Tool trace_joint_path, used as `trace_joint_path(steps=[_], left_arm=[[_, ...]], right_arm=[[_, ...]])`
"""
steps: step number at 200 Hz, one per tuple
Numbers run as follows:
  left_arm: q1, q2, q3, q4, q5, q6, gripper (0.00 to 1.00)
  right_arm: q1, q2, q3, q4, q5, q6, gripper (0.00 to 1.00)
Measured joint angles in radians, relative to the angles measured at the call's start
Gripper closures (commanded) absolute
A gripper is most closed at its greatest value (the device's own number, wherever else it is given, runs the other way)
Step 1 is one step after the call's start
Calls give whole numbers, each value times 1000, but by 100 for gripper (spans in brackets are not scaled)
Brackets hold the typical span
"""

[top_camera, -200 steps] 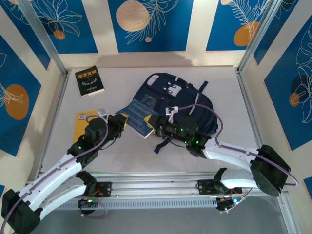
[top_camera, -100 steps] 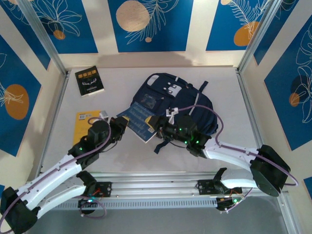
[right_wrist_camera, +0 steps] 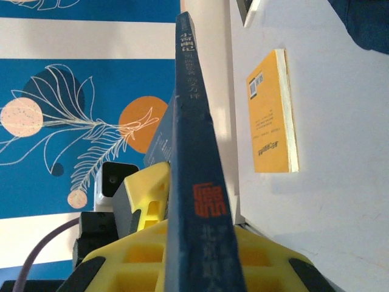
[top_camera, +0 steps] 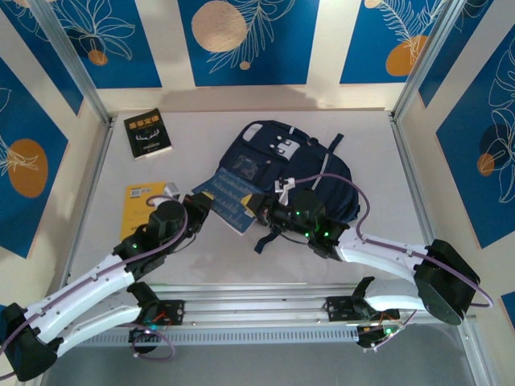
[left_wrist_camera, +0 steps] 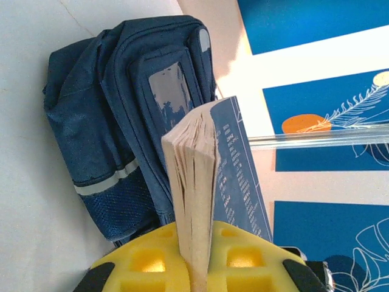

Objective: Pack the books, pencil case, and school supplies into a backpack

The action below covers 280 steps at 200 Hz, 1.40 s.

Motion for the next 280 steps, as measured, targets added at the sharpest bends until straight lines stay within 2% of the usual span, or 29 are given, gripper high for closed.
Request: trace_joint_path(steps=[9, 17, 36, 57, 82, 99, 140, 185, 212, 233, 260, 280], left_arm=[[-2, 5, 11, -15, -1, 15, 49], [-3, 10, 21, -26, -2, 37, 41], [-5, 34, 65, -68, 1, 104, 31], [-5, 108, 151, -93, 36, 225, 28], [-6, 290, 307, -121, 137, 395, 27], [-6, 471, 472, -171, 219, 529, 27], [-7, 873, 909, -310, 413, 785, 32], [-15, 1246, 1322, -444, 582, 911, 34], [-39, 1450, 1547, -527, 632, 943, 34], [-60, 1562, 1660, -576, 637, 952, 35], [-71, 1636, 1715, -610, 638, 951, 41], [-72, 1651, 1728, -616, 642, 948, 49]], right_arm=[[-2, -9, 1, -15, 3, -3, 100], [-6, -30, 2, -46, 8, -13, 100], [-42, -112, 2, -156, 16, -47, 100], [-129, -235, 6, -322, 29, -121, 100], [-237, -377, 58, -578, 91, -239, 100], [-283, -469, 114, -757, 192, -315, 100], [-310, -629, 209, -1081, 484, -425, 100], [-318, -693, 253, -1352, 778, -383, 100], [-320, -692, 278, -1429, 872, -378, 100], [-320, -694, 282, -1442, 906, -387, 100], [-321, -711, 281, -1432, 916, -420, 100], [-323, -726, 277, -1411, 916, -448, 100]])
